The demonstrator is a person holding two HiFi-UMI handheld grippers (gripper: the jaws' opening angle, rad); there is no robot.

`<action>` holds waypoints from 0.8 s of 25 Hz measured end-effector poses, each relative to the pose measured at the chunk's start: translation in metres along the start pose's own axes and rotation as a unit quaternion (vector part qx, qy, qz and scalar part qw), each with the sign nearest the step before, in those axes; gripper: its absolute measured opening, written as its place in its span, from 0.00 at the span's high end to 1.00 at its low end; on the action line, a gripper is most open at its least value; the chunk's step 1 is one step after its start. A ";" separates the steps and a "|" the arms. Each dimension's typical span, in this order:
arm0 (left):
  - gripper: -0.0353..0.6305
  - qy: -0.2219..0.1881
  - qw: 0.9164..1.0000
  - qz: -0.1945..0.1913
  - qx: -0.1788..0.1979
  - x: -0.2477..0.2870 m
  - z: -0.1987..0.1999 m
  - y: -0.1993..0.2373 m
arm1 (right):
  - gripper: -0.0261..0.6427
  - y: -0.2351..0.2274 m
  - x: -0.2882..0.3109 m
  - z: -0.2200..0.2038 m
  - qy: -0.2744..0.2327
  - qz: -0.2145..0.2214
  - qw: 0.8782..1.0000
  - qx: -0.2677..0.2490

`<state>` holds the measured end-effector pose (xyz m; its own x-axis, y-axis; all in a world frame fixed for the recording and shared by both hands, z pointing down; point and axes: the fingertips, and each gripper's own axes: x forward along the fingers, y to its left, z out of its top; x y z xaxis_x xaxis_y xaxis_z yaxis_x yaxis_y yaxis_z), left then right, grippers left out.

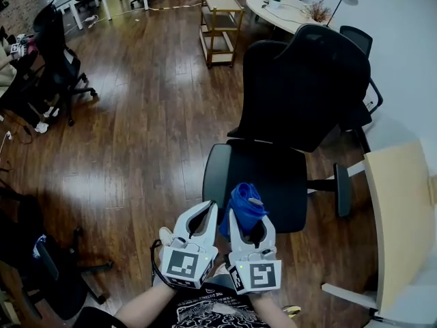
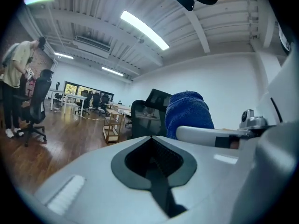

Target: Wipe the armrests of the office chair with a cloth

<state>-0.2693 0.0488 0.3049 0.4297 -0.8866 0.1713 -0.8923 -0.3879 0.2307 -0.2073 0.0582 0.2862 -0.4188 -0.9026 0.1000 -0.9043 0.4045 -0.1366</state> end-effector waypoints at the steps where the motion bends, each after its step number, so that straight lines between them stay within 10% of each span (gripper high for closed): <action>1: 0.94 -0.004 1.000 0.001 0.002 -0.001 0.000 -0.011 | 0.75 -0.005 -0.008 0.003 -0.003 0.002 1.000 -0.004; 20: 0.94 -0.028 0.999 -0.010 0.033 -0.042 0.001 -0.122 | 0.75 -0.041 -0.108 0.018 -0.025 0.002 1.000 -0.019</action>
<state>-0.1783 0.1337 0.2688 0.4402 -0.8907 0.1140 -0.8919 -0.4190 0.1699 -0.1233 0.1361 0.2636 -0.4191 -0.9066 0.0500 -0.9053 0.4130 -0.0997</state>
